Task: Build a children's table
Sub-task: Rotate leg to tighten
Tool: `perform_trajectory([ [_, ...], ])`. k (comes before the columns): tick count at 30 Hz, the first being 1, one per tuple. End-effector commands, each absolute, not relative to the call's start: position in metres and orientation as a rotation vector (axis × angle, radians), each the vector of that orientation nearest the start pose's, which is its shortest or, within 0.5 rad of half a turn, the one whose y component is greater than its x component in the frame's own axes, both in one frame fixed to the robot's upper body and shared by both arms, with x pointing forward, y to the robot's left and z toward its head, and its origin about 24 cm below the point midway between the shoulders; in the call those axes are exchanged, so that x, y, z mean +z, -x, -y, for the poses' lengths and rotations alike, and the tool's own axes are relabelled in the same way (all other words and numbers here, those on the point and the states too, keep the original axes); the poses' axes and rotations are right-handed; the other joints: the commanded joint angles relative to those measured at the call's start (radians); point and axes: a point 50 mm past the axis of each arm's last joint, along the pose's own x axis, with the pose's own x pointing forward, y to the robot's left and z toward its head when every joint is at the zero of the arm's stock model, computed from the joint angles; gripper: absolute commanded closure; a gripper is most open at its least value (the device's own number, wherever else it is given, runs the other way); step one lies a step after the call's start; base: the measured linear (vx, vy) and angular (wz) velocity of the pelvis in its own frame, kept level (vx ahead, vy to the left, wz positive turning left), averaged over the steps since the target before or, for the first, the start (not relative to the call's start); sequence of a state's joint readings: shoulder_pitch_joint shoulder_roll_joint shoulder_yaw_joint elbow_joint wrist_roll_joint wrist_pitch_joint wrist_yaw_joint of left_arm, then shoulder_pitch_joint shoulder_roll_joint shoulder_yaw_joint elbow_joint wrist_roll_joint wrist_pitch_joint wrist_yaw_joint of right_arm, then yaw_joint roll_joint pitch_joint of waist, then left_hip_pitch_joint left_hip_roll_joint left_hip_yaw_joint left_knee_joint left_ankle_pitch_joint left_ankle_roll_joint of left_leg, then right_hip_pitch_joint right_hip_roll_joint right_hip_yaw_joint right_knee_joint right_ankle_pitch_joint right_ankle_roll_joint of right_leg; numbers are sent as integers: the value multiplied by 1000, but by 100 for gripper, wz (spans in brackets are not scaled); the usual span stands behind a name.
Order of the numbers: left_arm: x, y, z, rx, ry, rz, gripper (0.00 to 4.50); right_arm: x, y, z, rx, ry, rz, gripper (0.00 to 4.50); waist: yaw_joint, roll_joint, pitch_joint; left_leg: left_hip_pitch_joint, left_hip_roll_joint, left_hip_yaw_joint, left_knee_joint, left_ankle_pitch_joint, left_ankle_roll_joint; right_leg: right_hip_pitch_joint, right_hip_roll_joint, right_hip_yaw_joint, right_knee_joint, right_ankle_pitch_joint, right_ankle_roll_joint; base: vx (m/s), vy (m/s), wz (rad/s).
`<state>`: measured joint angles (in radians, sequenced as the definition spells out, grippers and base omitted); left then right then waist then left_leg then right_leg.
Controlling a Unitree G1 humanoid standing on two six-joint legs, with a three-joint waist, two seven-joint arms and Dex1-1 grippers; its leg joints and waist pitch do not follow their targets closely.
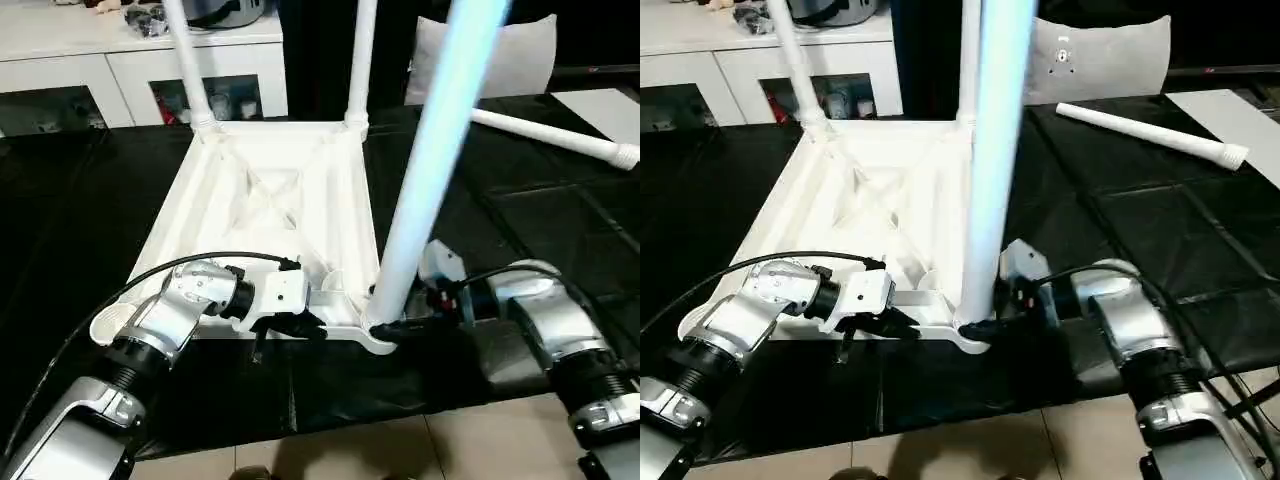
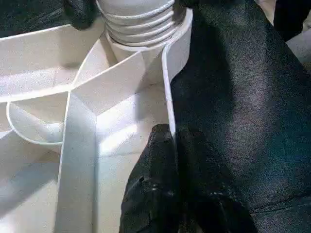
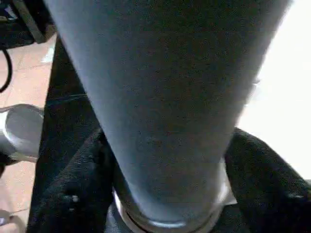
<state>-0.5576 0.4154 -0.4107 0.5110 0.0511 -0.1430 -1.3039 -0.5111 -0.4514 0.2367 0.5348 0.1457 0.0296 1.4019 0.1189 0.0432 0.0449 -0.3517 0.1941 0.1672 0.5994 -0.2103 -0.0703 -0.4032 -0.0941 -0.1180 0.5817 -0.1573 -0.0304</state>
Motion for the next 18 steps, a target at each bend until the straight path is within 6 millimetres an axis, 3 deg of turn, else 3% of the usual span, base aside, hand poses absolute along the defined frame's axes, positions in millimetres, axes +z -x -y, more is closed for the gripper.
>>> perform_trajectory([
  [1,48,-287,-106,-1721,-689,-322,450,60,-301,159,1484,287,-372,143,-6,-14,-71,-1,41,-2,-67,-107,91,60,-61,56,-49,-218,-201,0,0,0],
  [8,47,-286,-108,-1650,-597,-328,450,54,-293,156,1474,219,-374,179,-7,-10,-71,-2,43,-2,-68,-112,86,62,-62,57,-48,-213,-204,0,0,0],
  [10,48,-284,-106,-1571,-509,-317,450,47,-289,149,1432,136,-412,180,-8,-5,-71,-3,43,-4,-67,-105,85,63,-61,56,-47,-204,-206,0,0,0],
  [12,48,-282,-102,-1508,-438,-309,450,38,-287,140,1362,83,-463,181,-12,-8,-67,-4,44,-4,-72,-128,74,64,-60,55,-50,-245,-195,0,0,0],
  [15,46,-279,-92,-1396,-388,-298,450,30,-296,119,1190,46,-431,181,-30,-5,-55,-2,36,-5,-81,-200,37,58,-59,52,-72,-395,-152,0,0,0],
  [17,46,-279,-88,-1343,-371,-295,450,28,-302,110,1108,22,-413,181,-55,-9,-49,-5,32,-11,-85,-249,9,60,-60,48,-82,-496,-108,0,0,0],
  [18,47,-279,-83,-1309,-360,-290,450,26,-307,105,1044,8,-407,182,-72,-9,-45,4,24,-13,-81,-304,-1,54,-61,38,-99,-603,-68,-52,5,-11],
])
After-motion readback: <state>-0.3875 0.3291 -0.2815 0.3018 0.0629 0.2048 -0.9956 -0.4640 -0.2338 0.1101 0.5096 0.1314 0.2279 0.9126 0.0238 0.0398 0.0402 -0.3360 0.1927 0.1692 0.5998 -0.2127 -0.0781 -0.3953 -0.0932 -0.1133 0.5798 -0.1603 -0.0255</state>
